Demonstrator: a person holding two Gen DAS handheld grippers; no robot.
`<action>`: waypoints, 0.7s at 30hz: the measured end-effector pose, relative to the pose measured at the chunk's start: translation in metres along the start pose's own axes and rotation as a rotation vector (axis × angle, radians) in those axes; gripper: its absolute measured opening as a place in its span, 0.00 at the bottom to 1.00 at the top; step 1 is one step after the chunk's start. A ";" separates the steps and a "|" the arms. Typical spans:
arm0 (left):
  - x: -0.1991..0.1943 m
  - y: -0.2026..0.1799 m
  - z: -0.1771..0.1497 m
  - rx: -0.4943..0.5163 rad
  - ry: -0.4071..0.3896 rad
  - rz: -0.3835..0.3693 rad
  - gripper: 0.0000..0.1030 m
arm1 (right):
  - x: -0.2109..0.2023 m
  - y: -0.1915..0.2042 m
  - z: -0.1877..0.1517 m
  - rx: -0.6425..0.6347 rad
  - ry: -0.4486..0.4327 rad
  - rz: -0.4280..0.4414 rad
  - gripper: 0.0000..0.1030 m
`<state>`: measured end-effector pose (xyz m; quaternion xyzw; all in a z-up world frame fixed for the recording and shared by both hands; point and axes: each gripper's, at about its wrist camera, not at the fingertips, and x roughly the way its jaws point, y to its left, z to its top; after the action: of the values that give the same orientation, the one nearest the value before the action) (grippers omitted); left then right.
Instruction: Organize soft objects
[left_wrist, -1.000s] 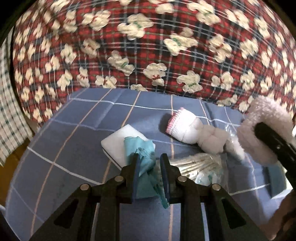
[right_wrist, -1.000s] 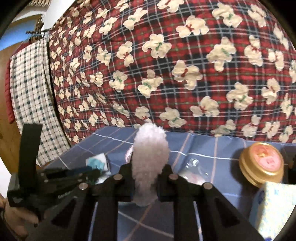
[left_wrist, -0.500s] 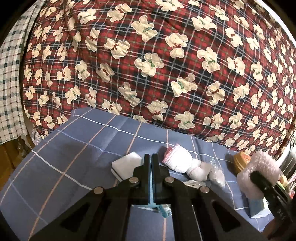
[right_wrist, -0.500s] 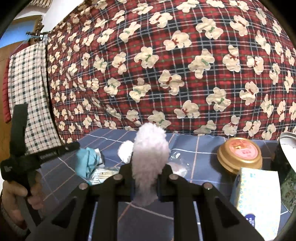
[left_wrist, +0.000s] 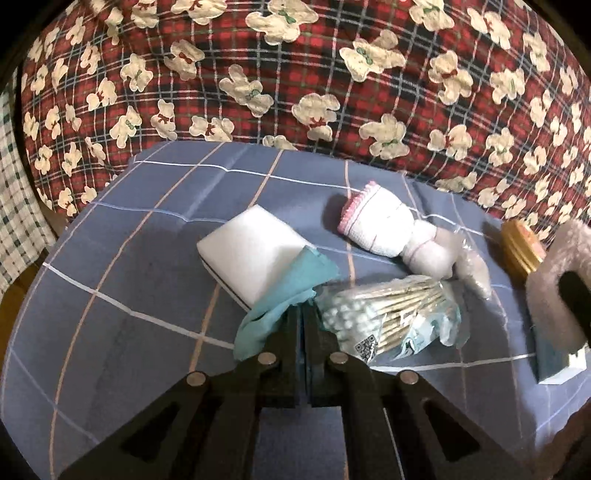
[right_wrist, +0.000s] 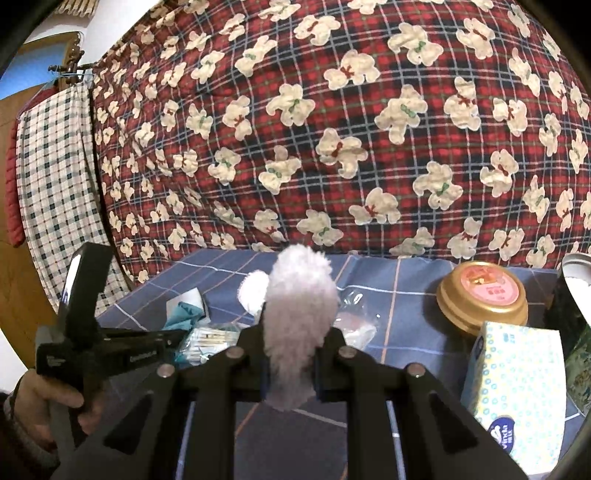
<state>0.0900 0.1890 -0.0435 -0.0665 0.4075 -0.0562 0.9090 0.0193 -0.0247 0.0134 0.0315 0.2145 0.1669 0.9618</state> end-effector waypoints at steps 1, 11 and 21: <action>-0.001 0.001 0.000 -0.006 -0.004 -0.005 0.02 | 0.000 0.000 0.000 0.001 -0.001 0.000 0.16; -0.059 -0.007 0.002 0.014 -0.377 -0.007 0.01 | -0.012 0.002 0.003 -0.009 -0.049 0.001 0.16; -0.089 -0.040 -0.008 0.048 -0.505 -0.176 0.01 | -0.050 -0.017 0.000 -0.059 -0.120 -0.058 0.16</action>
<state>0.0232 0.1630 0.0232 -0.0920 0.1589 -0.1263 0.9748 -0.0182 -0.0579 0.0316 0.0067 0.1524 0.1431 0.9779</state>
